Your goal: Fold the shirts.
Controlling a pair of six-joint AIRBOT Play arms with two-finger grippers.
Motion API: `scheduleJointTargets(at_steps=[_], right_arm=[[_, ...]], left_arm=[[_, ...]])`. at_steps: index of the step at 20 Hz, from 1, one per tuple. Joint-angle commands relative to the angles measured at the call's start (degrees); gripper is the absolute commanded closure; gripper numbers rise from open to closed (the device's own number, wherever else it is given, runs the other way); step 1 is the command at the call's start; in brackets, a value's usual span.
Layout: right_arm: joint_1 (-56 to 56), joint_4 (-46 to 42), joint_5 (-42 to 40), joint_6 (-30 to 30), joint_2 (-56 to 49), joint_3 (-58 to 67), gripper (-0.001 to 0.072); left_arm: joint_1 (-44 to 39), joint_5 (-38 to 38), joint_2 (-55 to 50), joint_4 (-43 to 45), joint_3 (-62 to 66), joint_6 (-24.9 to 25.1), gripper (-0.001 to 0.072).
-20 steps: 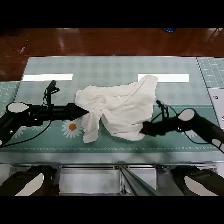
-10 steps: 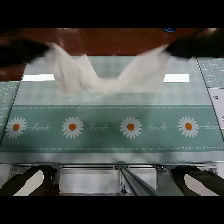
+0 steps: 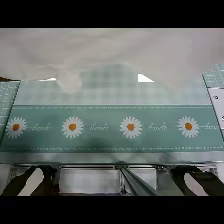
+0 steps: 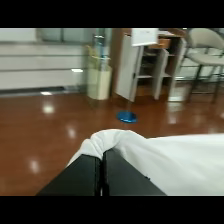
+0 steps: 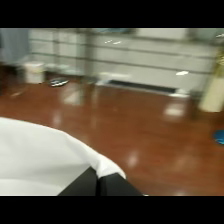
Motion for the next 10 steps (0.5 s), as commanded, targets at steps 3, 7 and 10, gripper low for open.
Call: scheduleJointTargets(at_steps=[3, 7, 10], right_arm=[[-0.11, -17.14, 6.95, 2.82, 15.02, -6.60, 0.0692], [-0.11, -17.55, 16.09, 3.85, 18.67, -13.31, 0.0692], [-0.11, -14.78, 15.87, 4.57, 18.49, -16.74, 0.0692]], left_arm=[[-11.30, -4.50, 10.97, 25.14, 1.66, -3.54, 0.0692], [-32.06, -16.11, 16.59, 48.26, -1.44, -9.64, 0.0692], [-39.54, -21.90, 16.52, 52.89, -4.11, -13.46, 0.0692]])
